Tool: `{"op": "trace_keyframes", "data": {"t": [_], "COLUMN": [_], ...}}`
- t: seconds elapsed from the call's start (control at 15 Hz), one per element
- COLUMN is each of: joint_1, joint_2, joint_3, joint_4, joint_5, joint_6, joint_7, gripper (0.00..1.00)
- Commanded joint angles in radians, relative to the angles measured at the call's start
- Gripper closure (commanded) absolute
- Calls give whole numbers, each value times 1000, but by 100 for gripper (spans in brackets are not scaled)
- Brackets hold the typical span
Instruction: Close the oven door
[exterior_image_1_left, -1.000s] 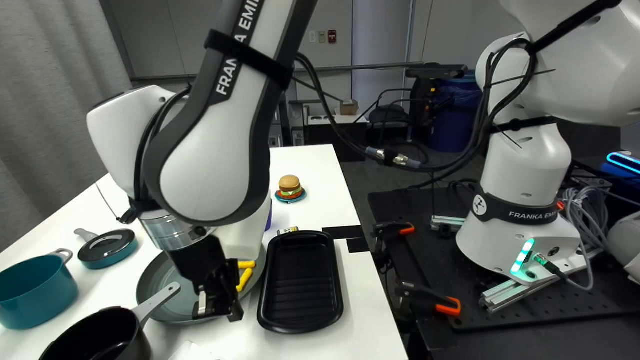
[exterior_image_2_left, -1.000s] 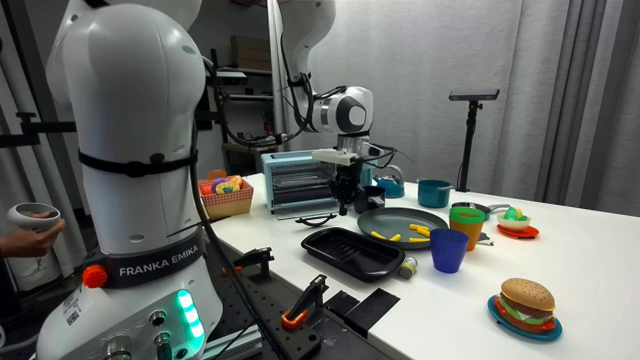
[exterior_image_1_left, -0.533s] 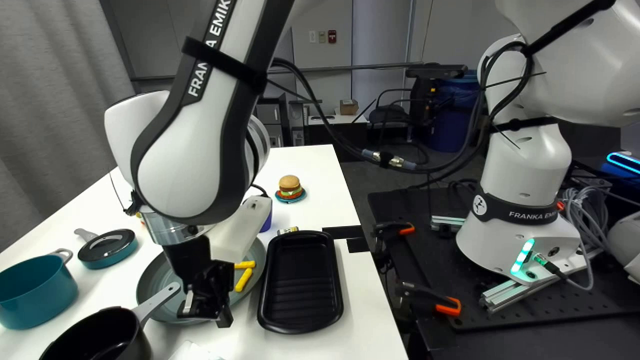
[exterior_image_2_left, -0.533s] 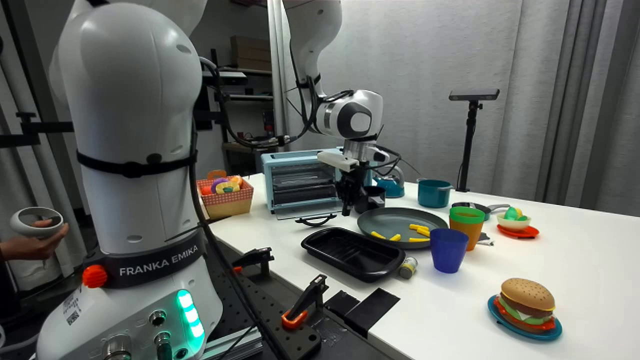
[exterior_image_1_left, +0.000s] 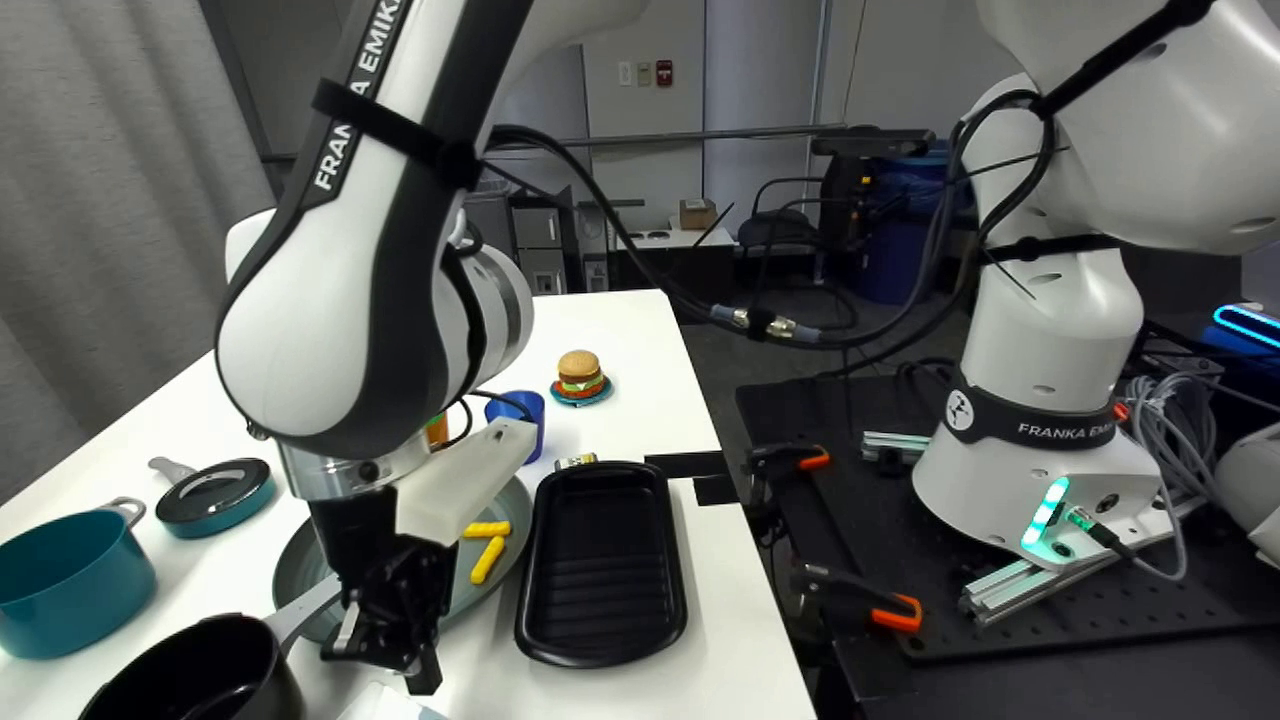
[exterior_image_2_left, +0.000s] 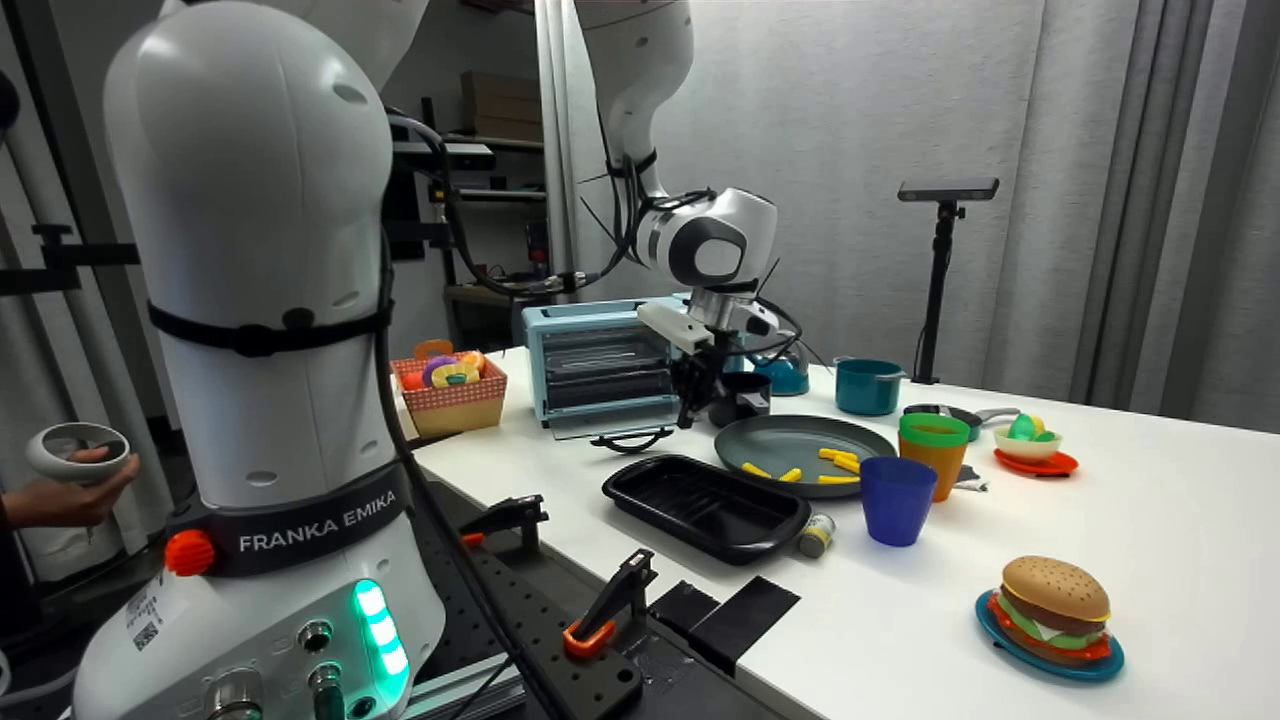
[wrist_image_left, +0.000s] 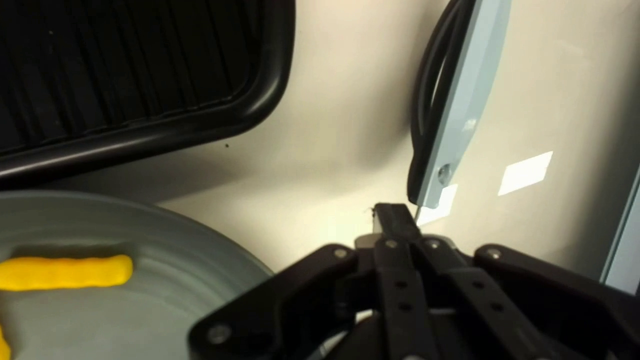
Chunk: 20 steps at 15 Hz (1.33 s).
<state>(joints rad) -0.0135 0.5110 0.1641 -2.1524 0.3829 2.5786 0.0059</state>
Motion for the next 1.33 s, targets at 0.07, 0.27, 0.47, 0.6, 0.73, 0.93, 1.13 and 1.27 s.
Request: {"op": "trace_keyframes", "data": {"t": [0.07,0.27,0.47,0.6,0.73,0.93,1.13,1.27], "joint_1": [-24,-30,-38,-47,-54,-65,-73,-74], "joint_2": [44,57,58,52,39,28,12,-6], "joint_3": [26,33,46,58,67,76,84,89], "joint_4": [27,32,39,41,35,30,22,15], "joint_5": [34,39,47,56,60,65,77,81], "joint_6": [29,29,28,26,27,24,22,19], "joint_7": [-43,-50,-60,-73,-84,-98,-110,-114], "gripper": [100,100,100,100,100,100,100,100]}}
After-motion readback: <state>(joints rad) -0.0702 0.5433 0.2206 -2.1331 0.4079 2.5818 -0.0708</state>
